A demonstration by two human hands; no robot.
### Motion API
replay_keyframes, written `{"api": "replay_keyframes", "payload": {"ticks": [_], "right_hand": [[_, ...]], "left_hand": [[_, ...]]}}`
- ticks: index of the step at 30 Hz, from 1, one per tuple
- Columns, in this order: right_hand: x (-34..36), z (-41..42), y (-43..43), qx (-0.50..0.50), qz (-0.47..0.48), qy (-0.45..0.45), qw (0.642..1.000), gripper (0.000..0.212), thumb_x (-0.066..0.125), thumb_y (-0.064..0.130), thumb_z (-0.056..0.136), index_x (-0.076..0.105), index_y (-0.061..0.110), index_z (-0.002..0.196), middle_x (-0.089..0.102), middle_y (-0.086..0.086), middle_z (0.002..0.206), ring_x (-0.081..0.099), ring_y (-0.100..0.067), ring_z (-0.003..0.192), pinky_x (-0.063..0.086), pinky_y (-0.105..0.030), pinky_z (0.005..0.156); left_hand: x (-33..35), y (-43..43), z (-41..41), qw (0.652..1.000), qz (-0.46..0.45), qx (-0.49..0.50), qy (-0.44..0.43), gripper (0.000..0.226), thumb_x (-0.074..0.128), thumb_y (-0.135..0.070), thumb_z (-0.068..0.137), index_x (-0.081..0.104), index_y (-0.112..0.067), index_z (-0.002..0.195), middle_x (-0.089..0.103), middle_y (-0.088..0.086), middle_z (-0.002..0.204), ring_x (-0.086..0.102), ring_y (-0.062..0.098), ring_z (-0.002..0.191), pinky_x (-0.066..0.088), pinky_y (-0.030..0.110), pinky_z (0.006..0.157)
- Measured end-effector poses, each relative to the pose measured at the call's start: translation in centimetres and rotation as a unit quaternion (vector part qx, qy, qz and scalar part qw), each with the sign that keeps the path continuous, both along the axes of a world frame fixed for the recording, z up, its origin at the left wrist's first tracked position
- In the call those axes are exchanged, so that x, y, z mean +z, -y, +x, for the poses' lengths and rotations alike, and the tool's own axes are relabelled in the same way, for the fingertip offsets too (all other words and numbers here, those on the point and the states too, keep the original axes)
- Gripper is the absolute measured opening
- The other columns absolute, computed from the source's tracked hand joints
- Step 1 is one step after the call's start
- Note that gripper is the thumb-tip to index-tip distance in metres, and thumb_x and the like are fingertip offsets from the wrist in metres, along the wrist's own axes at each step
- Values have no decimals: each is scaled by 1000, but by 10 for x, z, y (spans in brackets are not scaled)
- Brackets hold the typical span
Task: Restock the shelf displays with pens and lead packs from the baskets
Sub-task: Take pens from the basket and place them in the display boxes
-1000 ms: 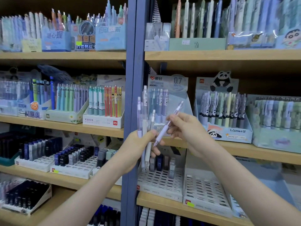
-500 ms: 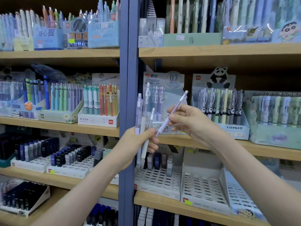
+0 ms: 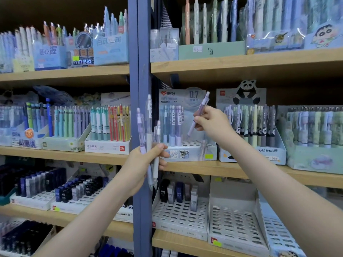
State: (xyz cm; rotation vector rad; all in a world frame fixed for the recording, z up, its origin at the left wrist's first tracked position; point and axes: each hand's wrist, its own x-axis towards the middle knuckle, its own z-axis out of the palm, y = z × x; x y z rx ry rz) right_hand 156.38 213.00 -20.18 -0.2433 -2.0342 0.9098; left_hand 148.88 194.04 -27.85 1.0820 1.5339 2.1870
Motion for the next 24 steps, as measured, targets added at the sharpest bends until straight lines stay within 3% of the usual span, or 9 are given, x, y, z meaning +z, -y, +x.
{"api": "replay_keyframes", "payload": {"ticks": [4,8,15,20,24], "right_hand": [[8,-16,-7,-23,17,37,999,7,53,7,95,59,12,95,65,-11,101,66,-21,87,55,-26,76],[7,-29,-13,-33,25,85,996,11,54,10,96,56,15,85,67,-13,97,67,-24,88,55,-36,85],[9,-39,-23,-50,-5,12,999,6,53,11,95,58,11,94,65,-13,97,66,-25,85,56,-36,79],[8,-40,-19,-39,20,105,993,5,56,9,95,60,11,94,63,-8,92,64,-18,81,52,-21,64],[8,-45,-14,-46,52,159,985,19,56,9,94,55,14,77,63,-8,83,62,-18,71,56,-30,69]], "left_hand": [[5,-4,-2,1000,10,8,-10,15,55,-15,95,64,-3,95,68,3,70,61,11,55,53,19,55],[7,-7,-5,1000,11,12,-17,15,55,-16,95,64,-4,96,68,3,70,62,11,57,53,19,56],[3,-8,-12,1000,16,7,-15,15,56,-16,93,63,-3,97,67,2,69,61,11,56,53,20,55],[3,-10,-13,1000,23,0,-15,14,56,-15,93,63,-3,95,67,3,70,61,10,56,53,19,56],[4,-9,-14,999,25,-3,-25,15,57,-16,92,63,-3,96,67,4,71,62,12,58,53,20,57]]}}
